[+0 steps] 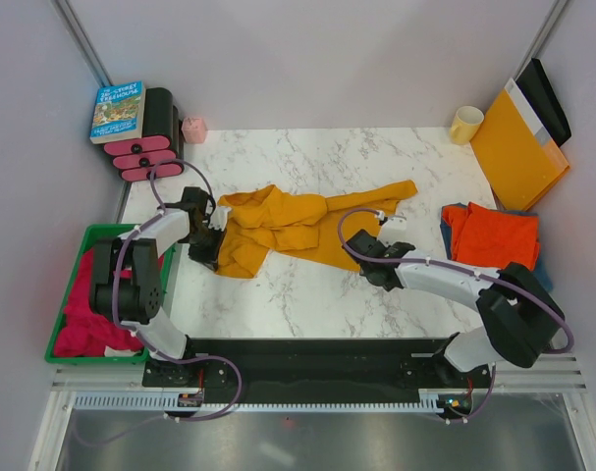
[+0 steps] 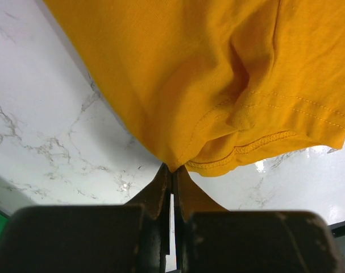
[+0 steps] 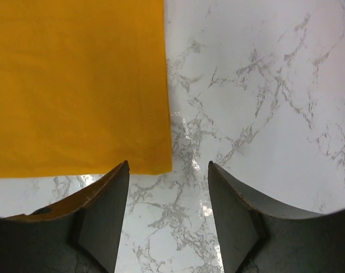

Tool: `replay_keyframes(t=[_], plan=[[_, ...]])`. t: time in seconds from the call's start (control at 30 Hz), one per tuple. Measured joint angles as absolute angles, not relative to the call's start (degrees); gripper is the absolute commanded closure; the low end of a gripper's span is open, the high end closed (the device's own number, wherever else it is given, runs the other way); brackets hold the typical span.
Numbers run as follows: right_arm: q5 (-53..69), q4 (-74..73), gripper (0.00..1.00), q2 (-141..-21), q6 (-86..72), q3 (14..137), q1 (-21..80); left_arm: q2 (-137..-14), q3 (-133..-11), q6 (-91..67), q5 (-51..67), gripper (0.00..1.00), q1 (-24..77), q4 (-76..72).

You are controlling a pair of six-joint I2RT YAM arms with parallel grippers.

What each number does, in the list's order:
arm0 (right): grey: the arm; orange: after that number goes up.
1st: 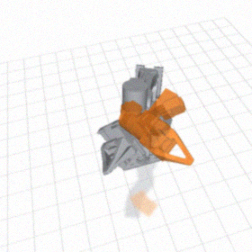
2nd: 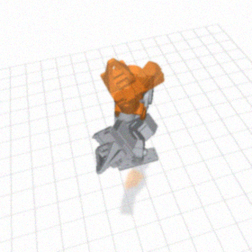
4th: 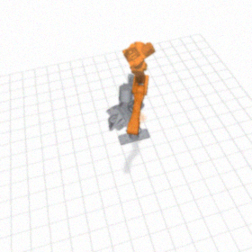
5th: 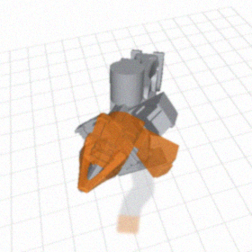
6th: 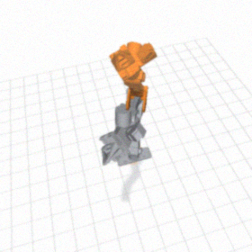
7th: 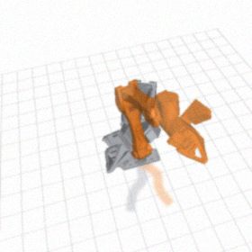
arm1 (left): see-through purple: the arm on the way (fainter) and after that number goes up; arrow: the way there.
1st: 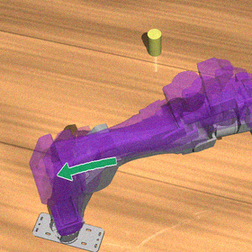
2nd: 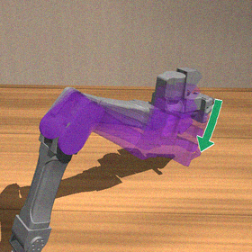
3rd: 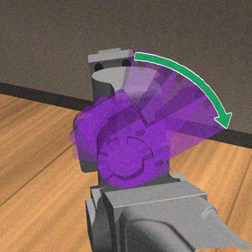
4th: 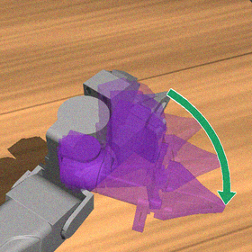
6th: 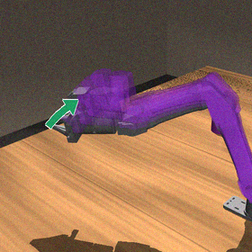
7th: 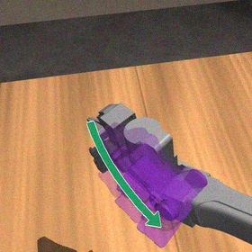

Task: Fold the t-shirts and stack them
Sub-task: Flatten out the tshirt

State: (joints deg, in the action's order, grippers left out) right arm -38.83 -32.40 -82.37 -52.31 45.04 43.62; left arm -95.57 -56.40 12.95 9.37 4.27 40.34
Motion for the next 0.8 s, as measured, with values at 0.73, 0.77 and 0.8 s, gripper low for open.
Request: replay_keyframes(t=[0.73,0.77,0.8], plan=[[-35.51,-20.62,0.45,-90.11,-55.92,43.99,39.59,-93.1,-56.23,12.95,9.85,0.98,4.27,40.56],[-35.31,-20.03,0.48,-90.17,-56.27,43.83,39.46,-93.08,-56.23,12.95,9.85,0.98,4.27,40.6],[-35.29,-19.46,0.5,-90.19,-56.4,43.64,39.35,-93.06,-56.23,12.95,9.85,0.98,4.27,40.62]])
